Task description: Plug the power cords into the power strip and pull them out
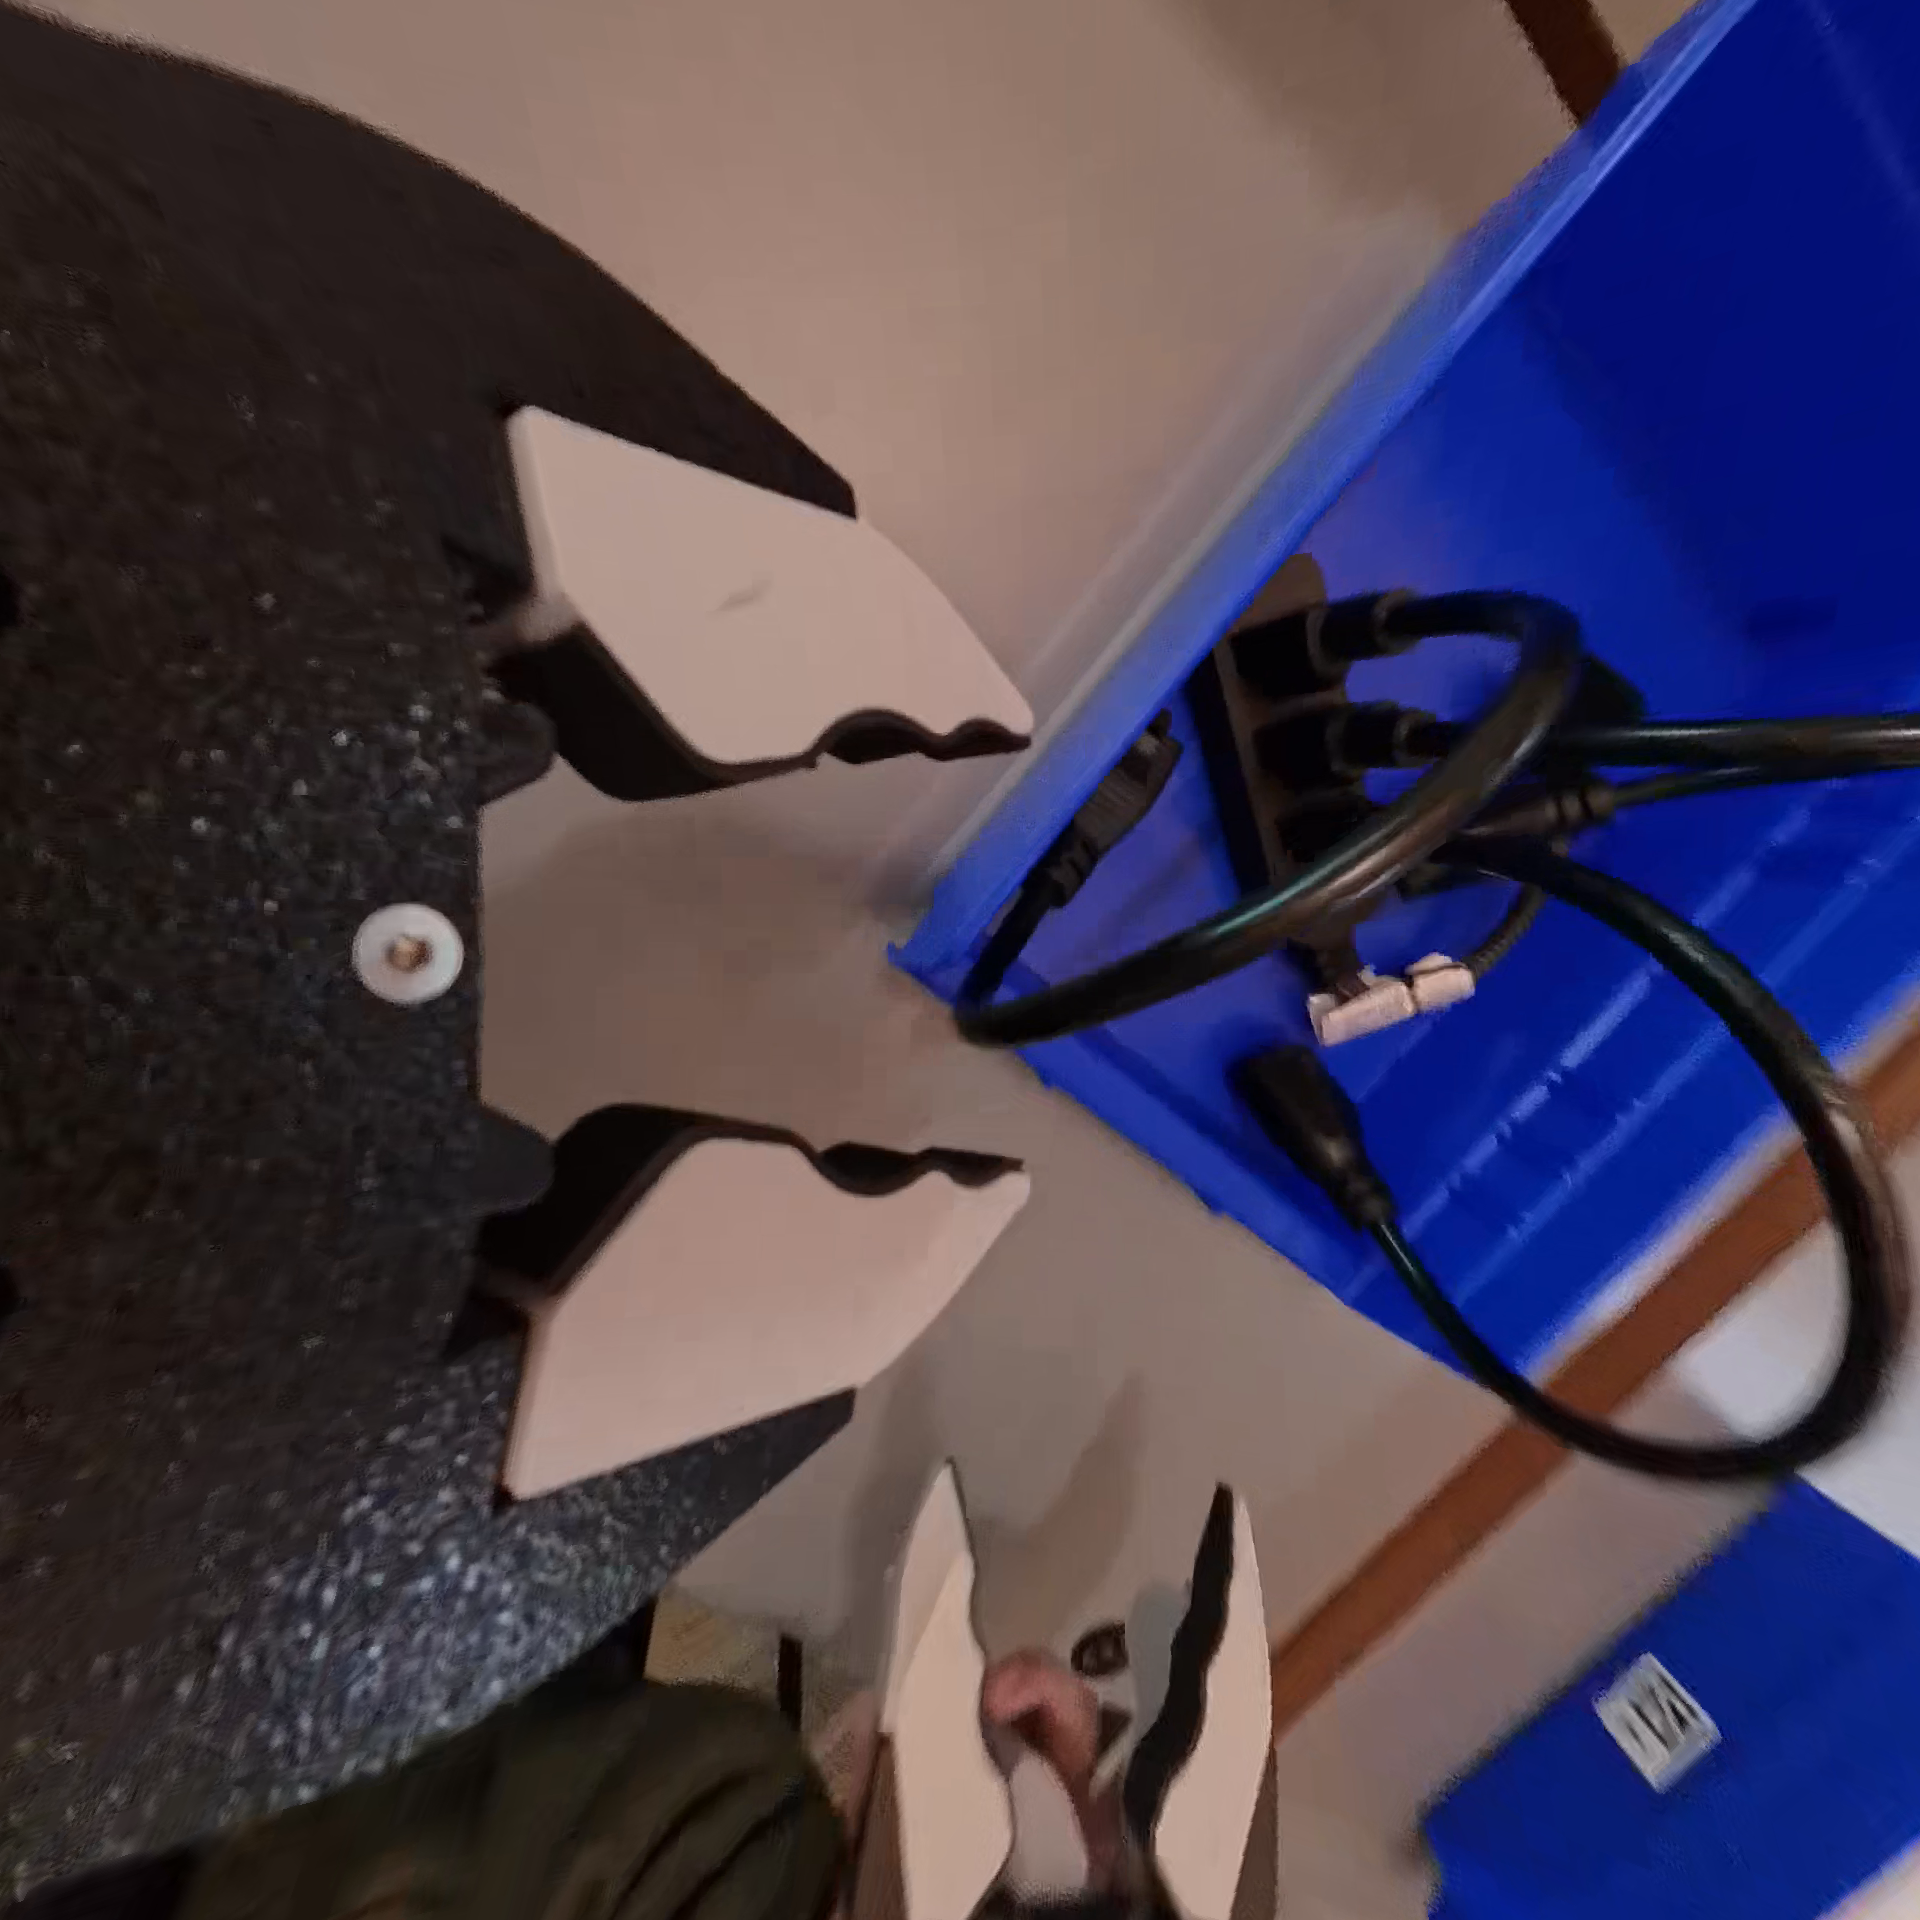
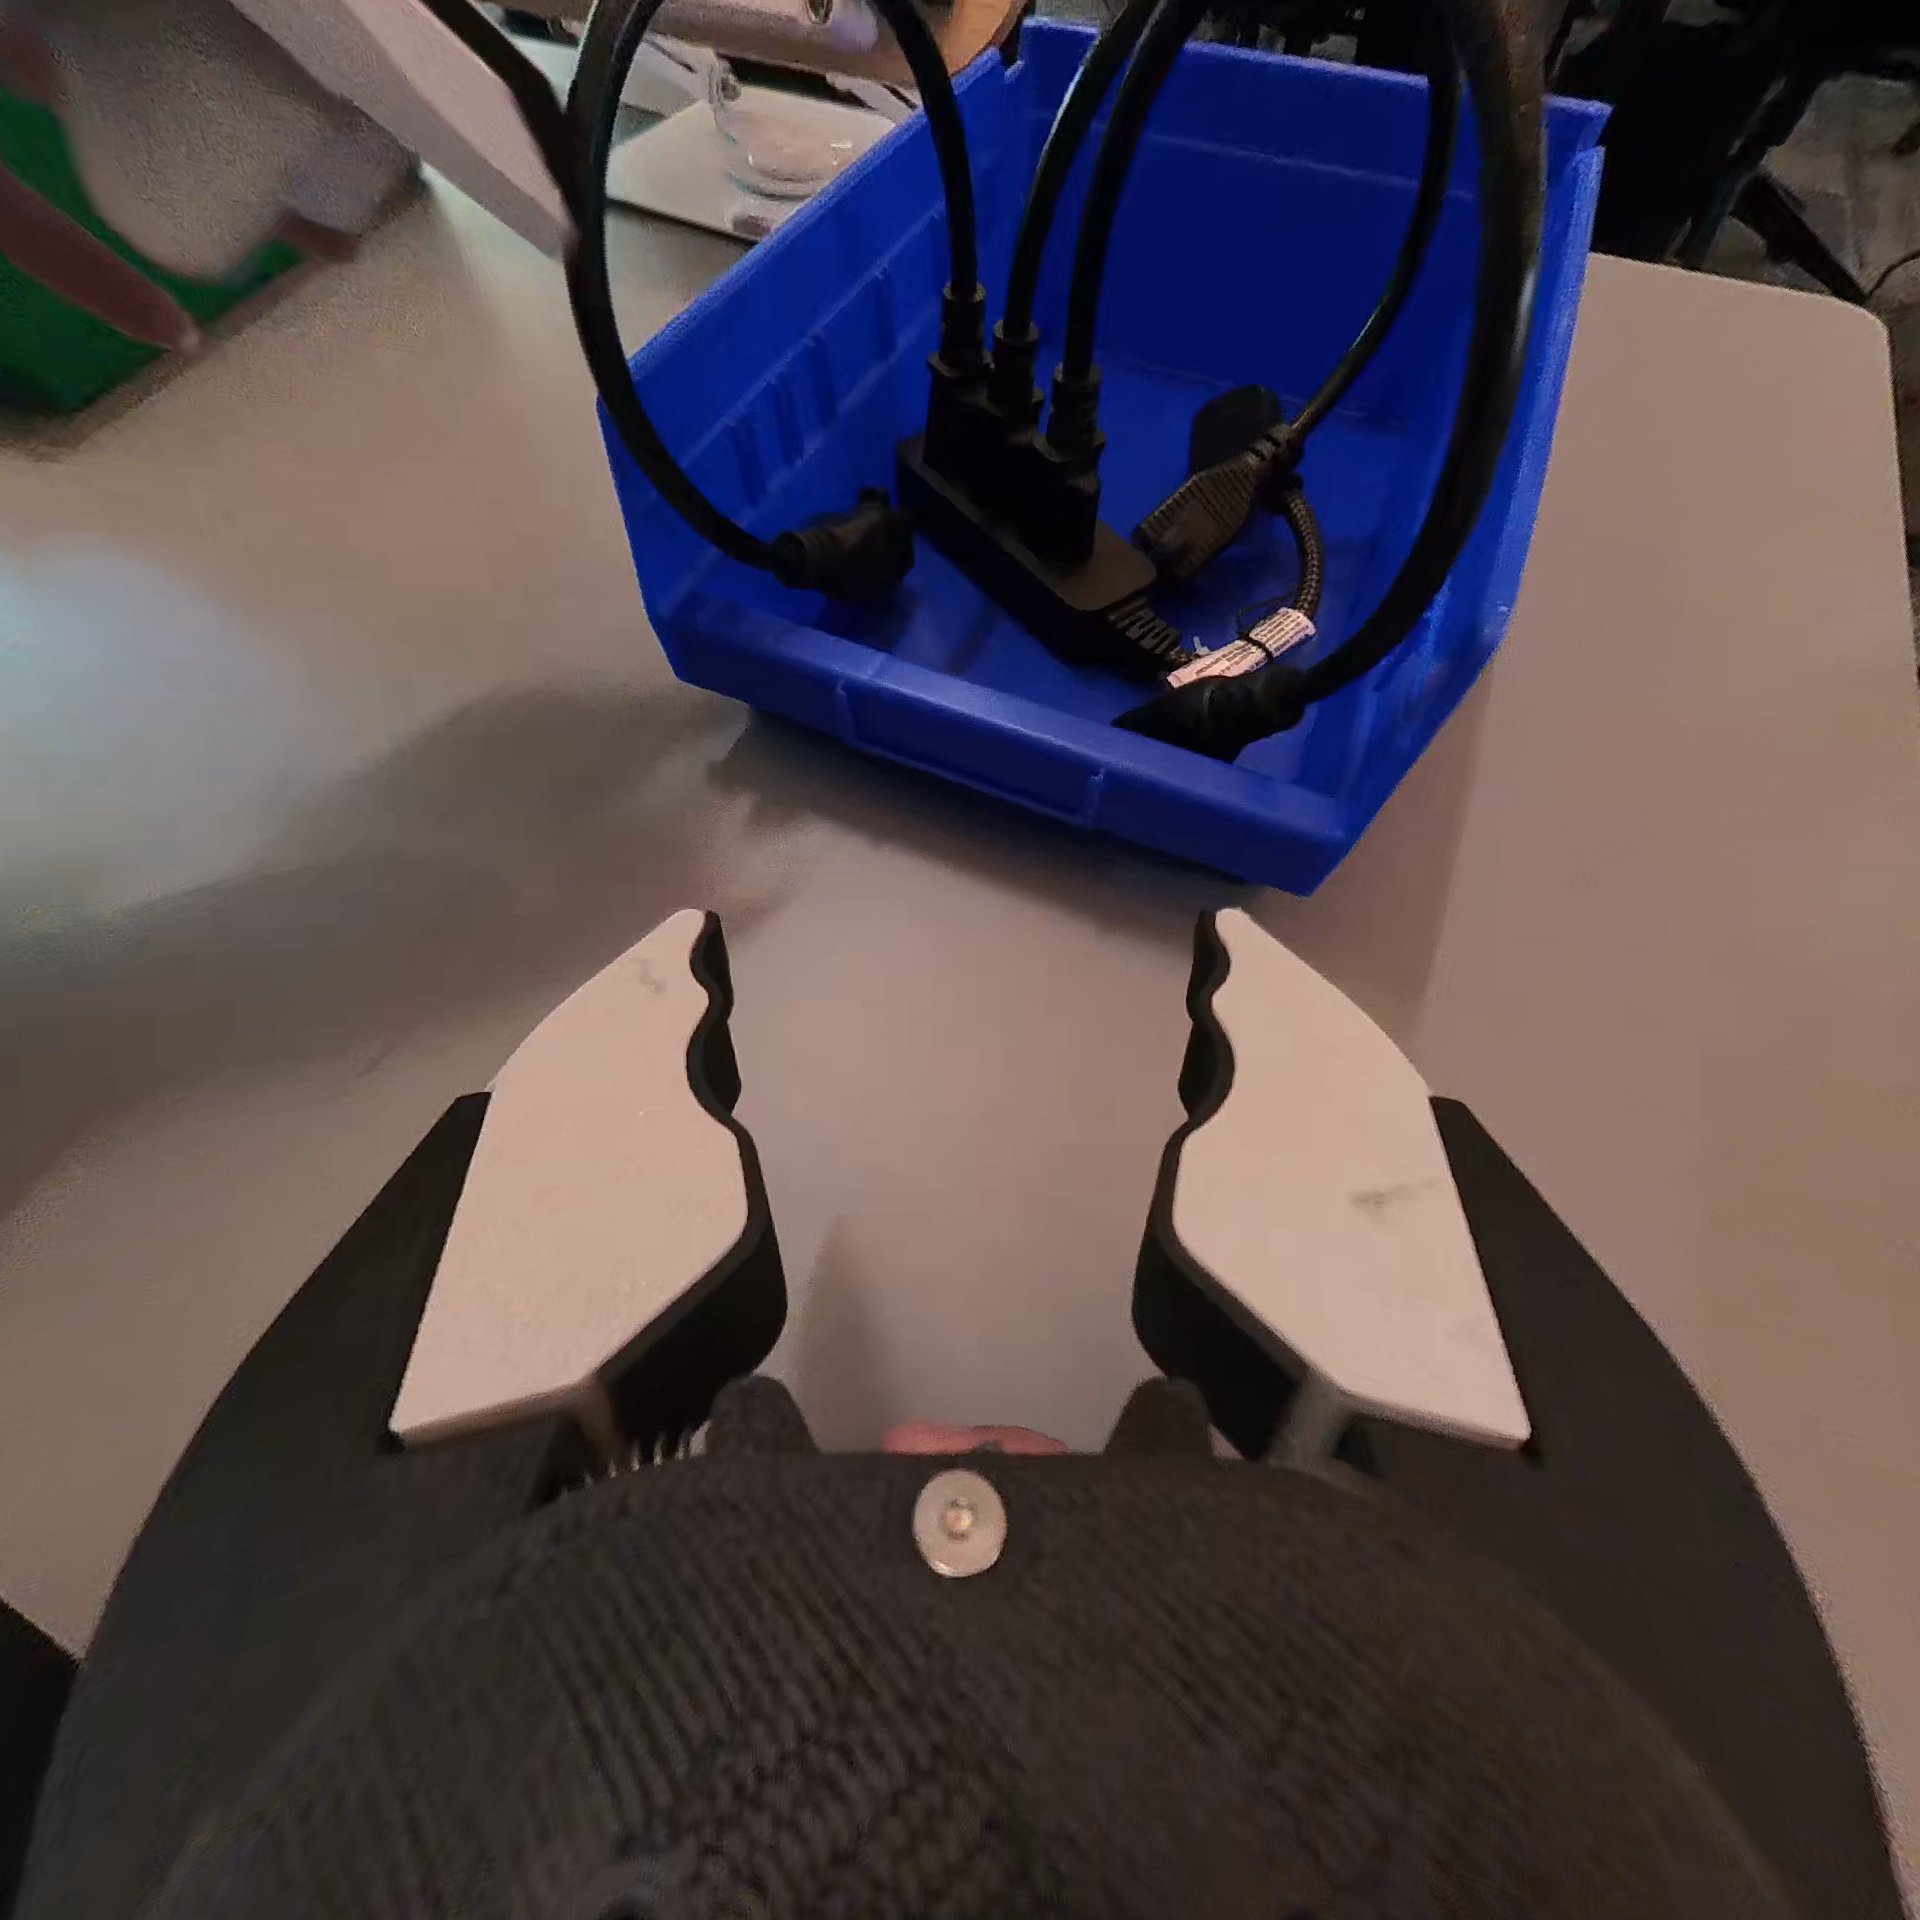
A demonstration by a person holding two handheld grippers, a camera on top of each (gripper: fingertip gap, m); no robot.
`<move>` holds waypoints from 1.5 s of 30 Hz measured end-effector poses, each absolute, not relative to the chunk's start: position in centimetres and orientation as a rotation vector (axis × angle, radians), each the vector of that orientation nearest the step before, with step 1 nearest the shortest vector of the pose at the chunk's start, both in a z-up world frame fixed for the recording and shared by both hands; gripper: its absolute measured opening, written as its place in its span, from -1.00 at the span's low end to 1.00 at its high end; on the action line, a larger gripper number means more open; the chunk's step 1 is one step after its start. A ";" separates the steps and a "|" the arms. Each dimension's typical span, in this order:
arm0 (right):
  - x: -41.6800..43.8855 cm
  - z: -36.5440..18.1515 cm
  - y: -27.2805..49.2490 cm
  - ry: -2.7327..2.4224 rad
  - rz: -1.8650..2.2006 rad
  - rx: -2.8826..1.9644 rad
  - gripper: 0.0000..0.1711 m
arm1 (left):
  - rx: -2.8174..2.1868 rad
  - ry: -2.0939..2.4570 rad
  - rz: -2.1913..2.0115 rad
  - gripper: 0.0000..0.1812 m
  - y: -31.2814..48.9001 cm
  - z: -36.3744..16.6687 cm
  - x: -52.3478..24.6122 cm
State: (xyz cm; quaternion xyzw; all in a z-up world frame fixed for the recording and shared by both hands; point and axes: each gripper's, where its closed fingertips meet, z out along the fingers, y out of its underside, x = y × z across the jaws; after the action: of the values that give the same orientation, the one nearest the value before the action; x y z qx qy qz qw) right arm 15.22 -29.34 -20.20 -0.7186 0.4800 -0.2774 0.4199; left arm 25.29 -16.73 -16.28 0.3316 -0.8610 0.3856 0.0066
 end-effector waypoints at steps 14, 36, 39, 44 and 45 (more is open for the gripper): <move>15.0 -19.5 -30.0 1.211 -0.702 -1.769 -0.07 | 1.436 -2.757 0.893 -0.22 -16.6 -21.2 32.9; 13.6 -16.2 -27.5 1.057 -0.685 -1.731 -0.06 | 1.134 -2.991 0.785 -0.82 -9.2 -25.8 31.7; 13.6 -15.5 -25.5 0.991 -0.658 -1.735 -0.08 | 1.081 -3.017 0.772 -0.81 -4.1 -25.8 27.8; 14.3 -16.1 -20.9 0.929 -0.605 -1.808 -0.09 | 1.047 -3.023 0.771 -0.81 5.9 -25.7 19.5; 14.5 -16.4 -19.8 0.924 -0.596 -1.825 -0.08 | 1.046 -3.021 0.771 -0.81 8.0 -25.7 17.8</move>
State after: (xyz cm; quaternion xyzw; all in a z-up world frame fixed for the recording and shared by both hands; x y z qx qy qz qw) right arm 14.45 -19.80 -16.38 -0.7494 0.3795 -0.2447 0.4842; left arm 17.76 8.05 -25.72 0.3171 -0.9162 0.2338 -0.0734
